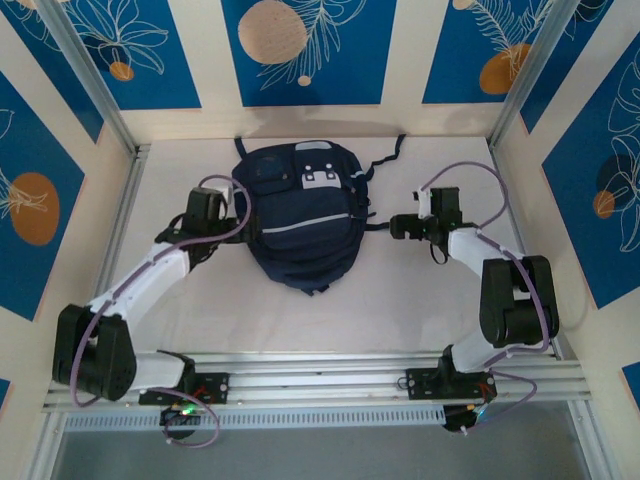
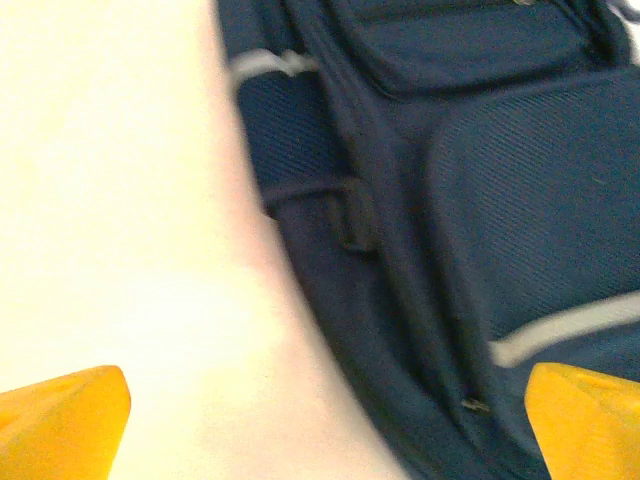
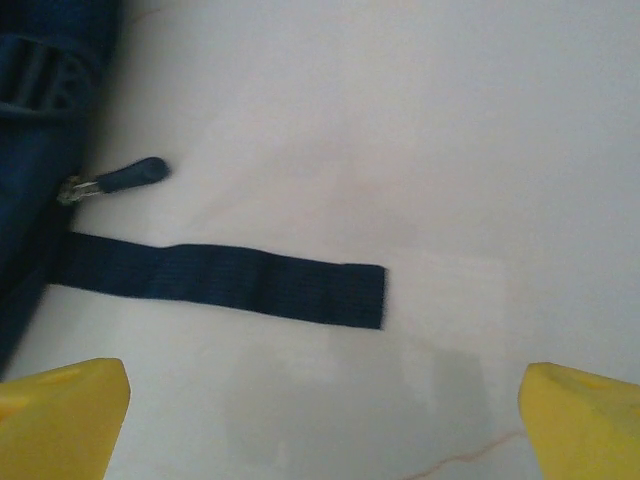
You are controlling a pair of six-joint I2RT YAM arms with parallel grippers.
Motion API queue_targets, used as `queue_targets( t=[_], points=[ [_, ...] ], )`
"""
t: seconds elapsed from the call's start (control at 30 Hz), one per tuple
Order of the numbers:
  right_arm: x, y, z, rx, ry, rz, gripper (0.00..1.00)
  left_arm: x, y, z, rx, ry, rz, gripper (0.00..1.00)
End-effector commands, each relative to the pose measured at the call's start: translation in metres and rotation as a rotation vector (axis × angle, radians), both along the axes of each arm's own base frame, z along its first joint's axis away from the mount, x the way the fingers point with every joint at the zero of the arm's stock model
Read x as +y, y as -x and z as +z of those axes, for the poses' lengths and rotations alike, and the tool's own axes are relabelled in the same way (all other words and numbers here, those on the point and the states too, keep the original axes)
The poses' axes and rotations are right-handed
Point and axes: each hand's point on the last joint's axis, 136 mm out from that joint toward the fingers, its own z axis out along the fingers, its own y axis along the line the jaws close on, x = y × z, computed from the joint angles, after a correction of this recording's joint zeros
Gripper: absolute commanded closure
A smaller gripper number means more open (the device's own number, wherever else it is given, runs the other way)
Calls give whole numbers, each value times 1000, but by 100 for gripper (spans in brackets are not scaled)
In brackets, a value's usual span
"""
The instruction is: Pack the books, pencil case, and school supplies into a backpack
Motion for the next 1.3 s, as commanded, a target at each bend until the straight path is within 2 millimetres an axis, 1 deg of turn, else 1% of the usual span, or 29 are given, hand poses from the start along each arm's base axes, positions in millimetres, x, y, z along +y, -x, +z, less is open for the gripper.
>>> queue_targets(
  t=[0.0,0.1,0.2,0.27,0.3,0.37,0.4,0.43,0.47,0.5,0.57,0.63,0.67,0.73,0.77,0.8,0.87,0.93,1.17,1.27],
  points=[
    [-14,-34,46,-228,-4,-89,0,50,-4,6,-134,-226,134,0],
    [-19,-31,50,-254,0,-113,0,69,-2,-1,-188,-276,194,0],
    [-21,-19,57,-329,-6,-123,0,80,-1,-13,-225,-281,233,0],
    [-21,-10,49,-359,-16,-130,0,84,-2,-20,-237,-290,236,0],
    [-21,-5,40,-373,-19,-134,1,84,-3,-23,-244,-293,234,0],
    [-22,-1,33,-400,-6,-148,1,84,-6,-28,-267,-290,221,0],
    [-19,-2,35,-425,-1,-126,1,83,-8,-29,-291,-281,208,0],
    [-15,-2,33,-422,-6,-102,1,80,-9,-31,-321,-271,193,0],
    [-13,-3,30,-418,-7,-94,0,78,-11,-27,-371,-259,182,0],
    [-13,-5,26,-427,-10,-90,0,76,-11,-28,-405,-273,155,0],
    [-15,-2,24,-415,-27,-94,1,74,-11,-30,-462,-288,129,0],
    [-19,2,18,-452,-78,-92,1,68,-10,-31,-526,-278,92,0],
    [-21,3,19,-485,-92,-98,0,65,-10,-36,-522,-269,75,0],
    [-21,3,16,-445,-82,-98,1,61,-10,-42,-552,-263,48,0],
    [-20,2,18,-467,-71,-100,1,62,-10,-49,-538,-248,49,0],
    [-20,3,15,-443,-61,-104,1,63,-12,-49,-554,-249,46,0],
    [-20,3,17,-460,-56,-103,1,66,-13,-52,-519,-249,63,0],
    [-20,2,17,-454,-64,-100,1,67,-17,-51,-515,-261,71,0],
    [-18,3,16,-448,-66,-91,1,70,-20,-54,-486,-268,91,0],
    [-18,2,16,-445,-70,-90,1,76,-21,-53,-481,-276,128,0]
  ],
)
